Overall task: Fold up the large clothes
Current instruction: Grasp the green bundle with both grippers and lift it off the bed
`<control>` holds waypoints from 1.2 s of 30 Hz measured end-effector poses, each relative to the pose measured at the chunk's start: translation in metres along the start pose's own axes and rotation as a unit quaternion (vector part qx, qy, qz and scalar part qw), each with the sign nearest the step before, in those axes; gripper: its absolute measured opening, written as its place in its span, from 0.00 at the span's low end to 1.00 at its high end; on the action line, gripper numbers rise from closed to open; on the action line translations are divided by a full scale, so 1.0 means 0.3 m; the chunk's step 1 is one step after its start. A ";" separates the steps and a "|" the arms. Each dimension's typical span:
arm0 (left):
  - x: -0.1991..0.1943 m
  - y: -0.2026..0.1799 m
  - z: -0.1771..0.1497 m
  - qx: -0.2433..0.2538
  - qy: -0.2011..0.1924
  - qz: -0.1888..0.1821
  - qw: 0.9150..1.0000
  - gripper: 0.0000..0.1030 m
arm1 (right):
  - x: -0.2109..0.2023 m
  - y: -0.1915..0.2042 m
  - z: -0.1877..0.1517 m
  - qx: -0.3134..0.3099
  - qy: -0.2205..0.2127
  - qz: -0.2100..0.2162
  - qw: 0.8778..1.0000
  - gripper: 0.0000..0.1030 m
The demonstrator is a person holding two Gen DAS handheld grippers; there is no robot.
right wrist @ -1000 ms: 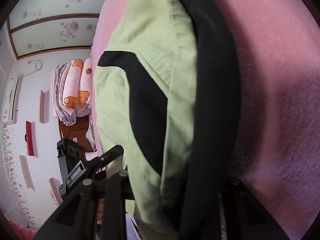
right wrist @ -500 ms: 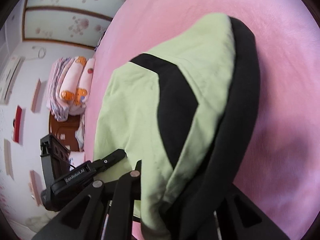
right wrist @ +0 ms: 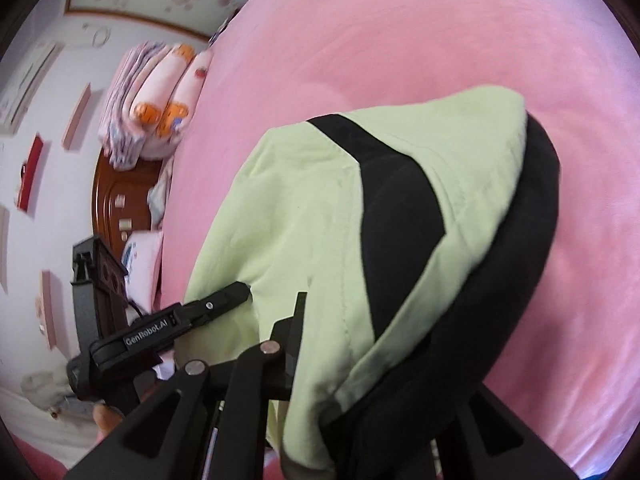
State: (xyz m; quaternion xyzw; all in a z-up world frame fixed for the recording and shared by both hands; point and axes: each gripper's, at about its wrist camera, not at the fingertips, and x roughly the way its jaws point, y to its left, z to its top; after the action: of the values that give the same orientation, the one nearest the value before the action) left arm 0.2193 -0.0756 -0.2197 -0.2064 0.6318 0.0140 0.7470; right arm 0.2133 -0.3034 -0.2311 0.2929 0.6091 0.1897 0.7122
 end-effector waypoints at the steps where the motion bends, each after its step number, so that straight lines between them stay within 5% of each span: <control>1: -0.018 0.021 0.006 -0.001 -0.003 0.001 1.000 0.31 | 0.023 0.045 -0.006 -0.008 0.004 -0.002 1.000 0.11; 11: -0.270 0.376 0.178 0.007 -0.049 -0.013 0.999 0.30 | 0.214 0.461 -0.053 -0.061 -0.006 0.006 0.998 0.11; 20: -0.505 0.742 0.425 0.026 -0.128 -0.018 0.991 0.30 | 0.444 0.865 0.033 -0.087 -0.056 0.024 0.994 0.11; 36: -0.573 1.157 1.173 -0.002 -0.265 -0.024 0.964 0.30 | 0.894 1.359 0.550 -0.220 -0.130 0.059 0.965 0.11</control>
State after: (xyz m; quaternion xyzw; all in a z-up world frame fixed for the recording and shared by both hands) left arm 0.4171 0.3976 -0.1164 -0.2119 0.4057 0.0517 0.8876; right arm 0.4599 0.1425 -0.1554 0.1866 0.4357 0.3212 0.8199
